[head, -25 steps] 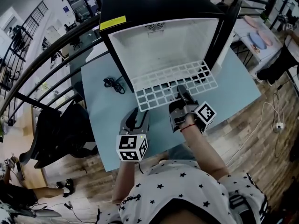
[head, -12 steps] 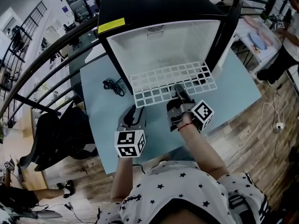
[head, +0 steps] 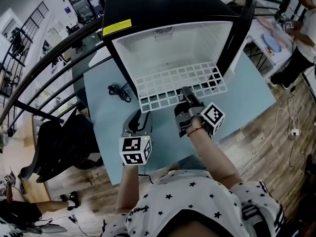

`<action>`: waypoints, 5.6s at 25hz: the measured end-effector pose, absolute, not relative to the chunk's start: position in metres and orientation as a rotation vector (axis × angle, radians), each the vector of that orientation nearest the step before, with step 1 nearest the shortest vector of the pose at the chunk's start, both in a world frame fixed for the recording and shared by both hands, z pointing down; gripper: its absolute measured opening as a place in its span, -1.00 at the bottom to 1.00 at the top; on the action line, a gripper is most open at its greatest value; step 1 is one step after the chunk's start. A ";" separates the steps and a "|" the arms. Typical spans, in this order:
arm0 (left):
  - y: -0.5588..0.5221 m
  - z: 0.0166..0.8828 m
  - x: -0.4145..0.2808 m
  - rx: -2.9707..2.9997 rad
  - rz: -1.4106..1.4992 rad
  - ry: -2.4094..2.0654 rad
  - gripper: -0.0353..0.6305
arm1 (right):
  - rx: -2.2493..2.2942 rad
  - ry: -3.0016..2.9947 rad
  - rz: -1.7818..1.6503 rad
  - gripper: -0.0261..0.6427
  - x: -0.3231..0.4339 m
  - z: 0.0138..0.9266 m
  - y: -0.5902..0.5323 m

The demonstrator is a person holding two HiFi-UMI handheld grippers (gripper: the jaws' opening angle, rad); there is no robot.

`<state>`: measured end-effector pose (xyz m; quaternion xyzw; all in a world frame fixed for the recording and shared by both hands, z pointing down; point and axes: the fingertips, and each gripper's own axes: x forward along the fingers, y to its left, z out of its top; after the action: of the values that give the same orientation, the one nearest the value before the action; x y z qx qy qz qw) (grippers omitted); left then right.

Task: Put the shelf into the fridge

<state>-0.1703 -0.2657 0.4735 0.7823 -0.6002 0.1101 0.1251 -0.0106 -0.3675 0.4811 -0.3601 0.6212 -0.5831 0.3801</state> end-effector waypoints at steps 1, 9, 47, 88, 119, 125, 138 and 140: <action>-0.265 0.473 -0.171 2.278 0.316 -1.749 -0.46 | -0.915 1.582 -1.491 -0.81 -0.011 0.481 -0.368; -0.265 0.471 -0.171 2.279 0.297 -1.755 -0.47 | -0.910 1.576 -1.499 -0.81 -0.011 0.479 -0.367; -0.292 0.469 -0.176 2.143 0.244 -1.835 -0.47 | -0.853 2.011 -1.678 -0.81 -0.030 0.474 -0.406; -0.305 0.476 -0.172 2.105 0.233 -1.828 -0.50 | -0.836 2.189 -1.512 -0.80 -0.038 0.470 -0.426; -0.295 0.483 -0.152 2.178 0.267 -1.709 -0.52 | -1.621 2.835 -0.495 -0.82 -0.022 0.471 -0.390; -0.293 0.484 -0.158 2.163 0.262 -1.725 -0.52 | -1.652 2.846 -0.463 -0.82 -0.024 0.473 -0.398; -0.296 0.487 -0.167 2.127 0.251 -1.762 -0.53 | -1.647 2.858 -0.452 -0.82 -0.030 0.475 -0.425; -0.297 0.486 -0.169 2.120 0.253 -1.768 -0.54 | -1.642 2.855 -0.464 -0.82 -0.033 0.473 -0.431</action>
<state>-0.1686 -0.2966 0.4861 0.7517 -0.6269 0.0898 0.1839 -0.0329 -0.4312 0.4729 -0.4916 0.8547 -0.1390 -0.0921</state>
